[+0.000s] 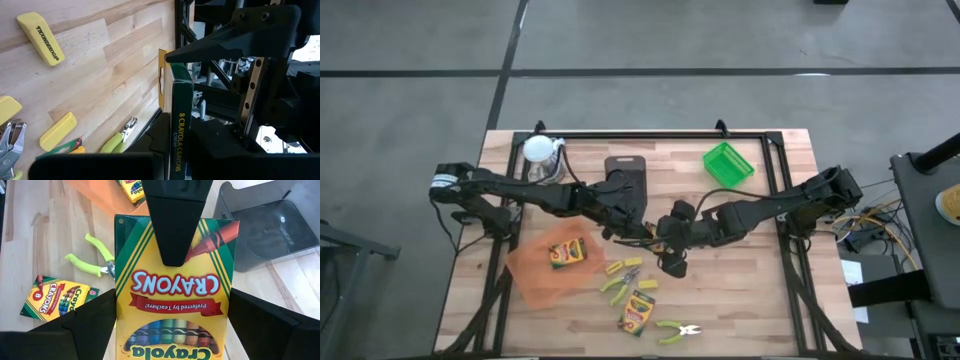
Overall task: Pick & Place School Supplies
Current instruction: Put the pack of crayons into the orange bin
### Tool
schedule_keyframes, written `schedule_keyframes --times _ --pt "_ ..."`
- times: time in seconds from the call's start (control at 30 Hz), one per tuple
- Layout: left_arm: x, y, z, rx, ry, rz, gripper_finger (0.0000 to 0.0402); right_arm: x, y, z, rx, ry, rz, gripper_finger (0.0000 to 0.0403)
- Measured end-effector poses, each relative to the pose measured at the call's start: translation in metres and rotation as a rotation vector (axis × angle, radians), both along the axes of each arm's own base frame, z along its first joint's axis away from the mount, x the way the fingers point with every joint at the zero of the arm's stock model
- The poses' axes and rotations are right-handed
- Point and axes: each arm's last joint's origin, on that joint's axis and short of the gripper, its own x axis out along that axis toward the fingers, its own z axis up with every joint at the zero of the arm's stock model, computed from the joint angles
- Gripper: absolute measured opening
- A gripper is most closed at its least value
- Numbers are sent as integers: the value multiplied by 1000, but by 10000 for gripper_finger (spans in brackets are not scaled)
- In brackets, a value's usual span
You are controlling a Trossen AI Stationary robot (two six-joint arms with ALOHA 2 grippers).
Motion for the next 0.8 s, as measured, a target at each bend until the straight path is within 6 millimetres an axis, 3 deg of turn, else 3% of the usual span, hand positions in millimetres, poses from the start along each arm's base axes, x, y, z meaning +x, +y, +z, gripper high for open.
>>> schedule_keyframes --times 0.8 --pt "0 0 0 -1 0 -3 39 1 0 1 13 -17 -4 354"
